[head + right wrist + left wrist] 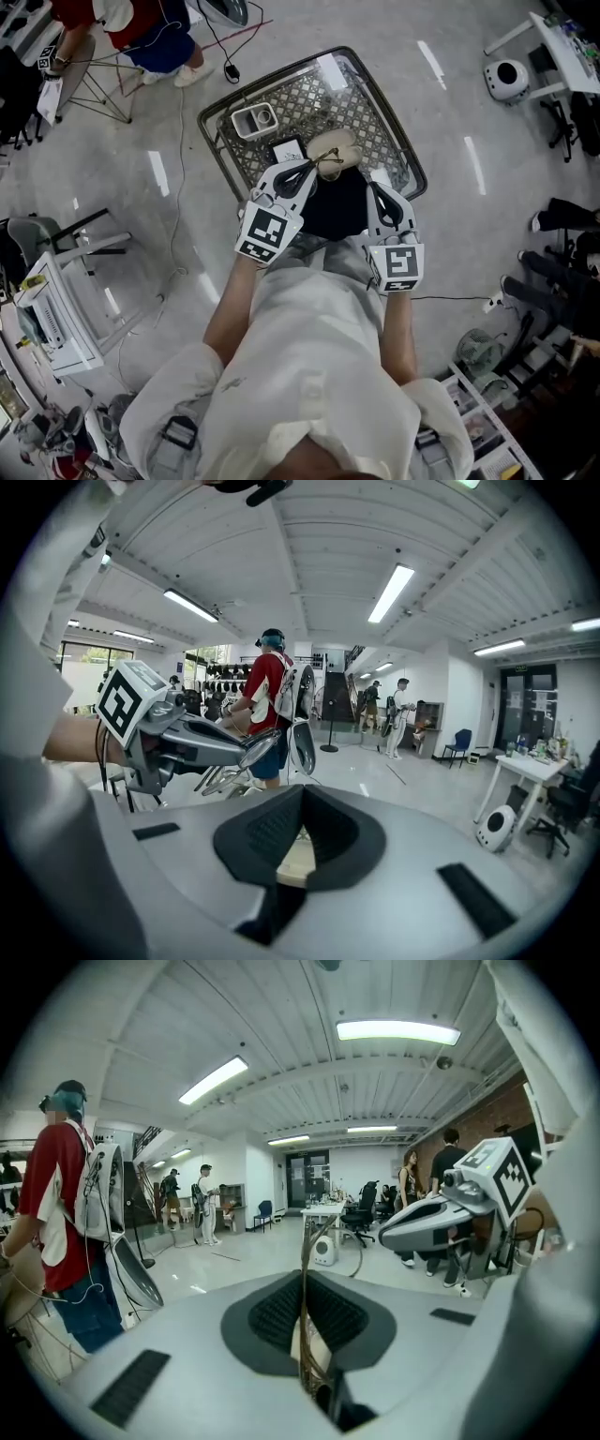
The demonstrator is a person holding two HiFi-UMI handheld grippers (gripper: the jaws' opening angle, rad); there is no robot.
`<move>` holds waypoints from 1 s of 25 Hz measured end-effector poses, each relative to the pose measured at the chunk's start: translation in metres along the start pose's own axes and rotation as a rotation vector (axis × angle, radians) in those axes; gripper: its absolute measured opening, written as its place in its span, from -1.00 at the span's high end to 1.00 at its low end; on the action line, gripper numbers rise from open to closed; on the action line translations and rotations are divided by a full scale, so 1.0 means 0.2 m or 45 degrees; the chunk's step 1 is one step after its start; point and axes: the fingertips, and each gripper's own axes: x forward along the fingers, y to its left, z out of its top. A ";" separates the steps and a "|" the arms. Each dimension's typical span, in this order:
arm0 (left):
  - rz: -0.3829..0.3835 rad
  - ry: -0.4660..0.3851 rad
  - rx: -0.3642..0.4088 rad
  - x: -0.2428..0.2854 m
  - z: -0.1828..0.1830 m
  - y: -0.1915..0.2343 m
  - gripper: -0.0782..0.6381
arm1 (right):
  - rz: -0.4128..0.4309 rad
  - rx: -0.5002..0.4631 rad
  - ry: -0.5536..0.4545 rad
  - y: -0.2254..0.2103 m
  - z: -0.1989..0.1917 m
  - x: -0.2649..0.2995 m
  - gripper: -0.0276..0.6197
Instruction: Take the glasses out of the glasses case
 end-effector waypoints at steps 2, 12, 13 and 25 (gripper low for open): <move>0.000 -0.023 0.004 -0.03 0.03 0.00 0.70 | 0.000 -0.010 -0.017 0.01 0.03 -0.01 0.90; -0.006 -0.082 0.009 -0.13 0.11 -0.01 0.70 | 0.018 -0.045 -0.078 0.06 0.14 -0.05 0.90; -0.006 -0.086 0.009 -0.14 0.12 -0.01 0.70 | 0.019 -0.047 -0.083 0.06 0.15 -0.06 0.90; -0.023 -0.084 0.025 -0.14 0.14 -0.04 0.70 | 0.024 -0.035 -0.096 0.06 0.16 -0.09 0.90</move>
